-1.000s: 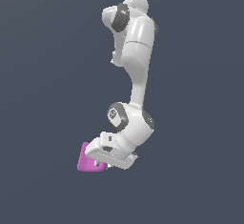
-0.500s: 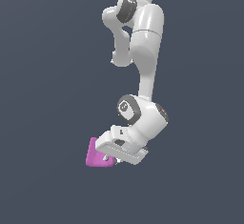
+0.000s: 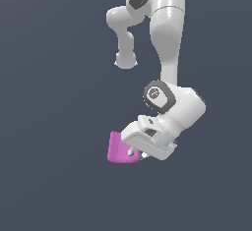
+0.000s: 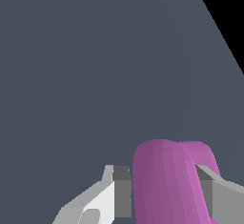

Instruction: Pick up the object and move it to a goal position.

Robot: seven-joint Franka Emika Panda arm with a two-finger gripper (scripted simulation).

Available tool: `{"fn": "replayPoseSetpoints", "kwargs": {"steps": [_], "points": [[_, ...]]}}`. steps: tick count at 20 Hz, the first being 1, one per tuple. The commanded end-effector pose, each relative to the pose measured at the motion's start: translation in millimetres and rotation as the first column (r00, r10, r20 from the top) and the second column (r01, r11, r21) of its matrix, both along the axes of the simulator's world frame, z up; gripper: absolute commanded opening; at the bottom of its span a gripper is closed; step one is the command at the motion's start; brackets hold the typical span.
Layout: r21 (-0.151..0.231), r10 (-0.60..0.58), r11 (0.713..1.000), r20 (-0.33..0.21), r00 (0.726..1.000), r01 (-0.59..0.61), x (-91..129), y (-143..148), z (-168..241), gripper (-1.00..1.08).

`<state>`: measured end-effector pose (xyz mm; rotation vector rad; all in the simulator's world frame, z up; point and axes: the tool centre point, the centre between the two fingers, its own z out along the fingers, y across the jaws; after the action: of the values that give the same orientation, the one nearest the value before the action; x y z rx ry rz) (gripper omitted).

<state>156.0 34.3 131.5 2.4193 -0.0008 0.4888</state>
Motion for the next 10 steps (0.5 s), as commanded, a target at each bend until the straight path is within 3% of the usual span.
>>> {"fn": "replayPoseSetpoints", "kwargs": {"steps": [1,10], "points": [[0.000,-0.001,1.000,0.000,1.000,0.001,-5,18,14,-1.00],[-0.001,-0.001,1.000,0.000,1.000,0.001,-12,55,43,-1.00]]}}
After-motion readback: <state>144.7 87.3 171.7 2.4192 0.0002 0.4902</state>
